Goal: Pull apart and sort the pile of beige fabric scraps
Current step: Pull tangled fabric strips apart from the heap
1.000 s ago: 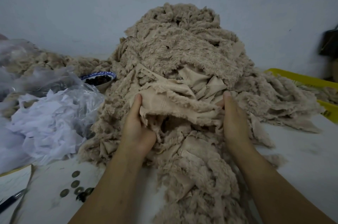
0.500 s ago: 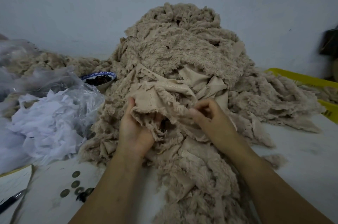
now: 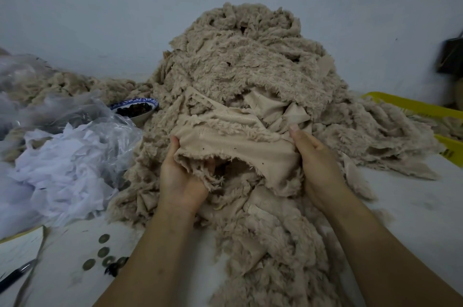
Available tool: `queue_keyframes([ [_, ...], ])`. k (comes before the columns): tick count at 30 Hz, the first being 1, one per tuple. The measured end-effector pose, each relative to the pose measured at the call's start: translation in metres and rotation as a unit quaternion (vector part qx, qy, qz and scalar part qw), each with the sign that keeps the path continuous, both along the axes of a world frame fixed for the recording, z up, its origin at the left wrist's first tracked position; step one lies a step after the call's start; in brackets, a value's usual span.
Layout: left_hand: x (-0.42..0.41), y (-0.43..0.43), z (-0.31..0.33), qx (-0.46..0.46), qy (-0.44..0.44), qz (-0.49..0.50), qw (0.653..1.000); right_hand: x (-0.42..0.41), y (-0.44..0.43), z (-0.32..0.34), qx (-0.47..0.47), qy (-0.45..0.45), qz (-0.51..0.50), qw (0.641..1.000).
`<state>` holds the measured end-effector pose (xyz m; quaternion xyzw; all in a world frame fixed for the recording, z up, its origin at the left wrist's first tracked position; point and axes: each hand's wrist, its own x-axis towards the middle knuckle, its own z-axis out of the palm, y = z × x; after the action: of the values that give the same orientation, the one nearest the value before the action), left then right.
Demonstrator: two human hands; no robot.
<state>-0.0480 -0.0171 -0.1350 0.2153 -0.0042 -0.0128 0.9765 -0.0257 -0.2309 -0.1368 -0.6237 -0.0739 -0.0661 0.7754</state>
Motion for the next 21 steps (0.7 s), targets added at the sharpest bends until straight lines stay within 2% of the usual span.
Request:
queue_keyframes([
  [8, 0.004, 0.009, -0.002, -0.011, -0.004, 0.042, 0.999, -0.001, -0.018, -0.002, -0.187, -0.014, -0.078, 0.979],
  [10, 0.001, 0.003, 0.001, 0.052, -0.044, 0.032, 0.997, -0.001, -0.017, -0.002, -0.176, -0.02, -0.069, 0.982],
  [11, -0.003, -0.002, 0.001, 0.116, -0.057, 0.025, 0.991, -0.003, -0.013, -0.001, -0.176, -0.034, -0.067, 0.981],
  [13, -0.012, -0.021, 0.002, 0.291, -0.077, 0.009, 0.953, -0.01, -0.001, 0.003, -0.197, -0.072, -0.069, 0.975],
  [15, -0.02, -0.042, 0.0, 0.51, -0.116, -0.018, 0.852, -0.013, 0.012, 0.001, -0.213, -0.103, -0.059, 0.97],
  [16, -0.022, -0.052, -0.003, 0.573, -0.135, -0.034, 0.808, -0.014, 0.016, -0.001, -0.215, -0.111, -0.054, 0.969],
  [17, -0.024, -0.058, -0.007, 0.597, -0.14, -0.032, 0.789, -0.015, 0.018, -0.003, -0.214, -0.11, -0.048, 0.969],
  [21, -0.021, -0.053, -0.006, 0.504, -0.067, 0.045, 0.86, -0.015, 0.012, -0.001, -0.2, -0.108, -0.066, 0.972],
])
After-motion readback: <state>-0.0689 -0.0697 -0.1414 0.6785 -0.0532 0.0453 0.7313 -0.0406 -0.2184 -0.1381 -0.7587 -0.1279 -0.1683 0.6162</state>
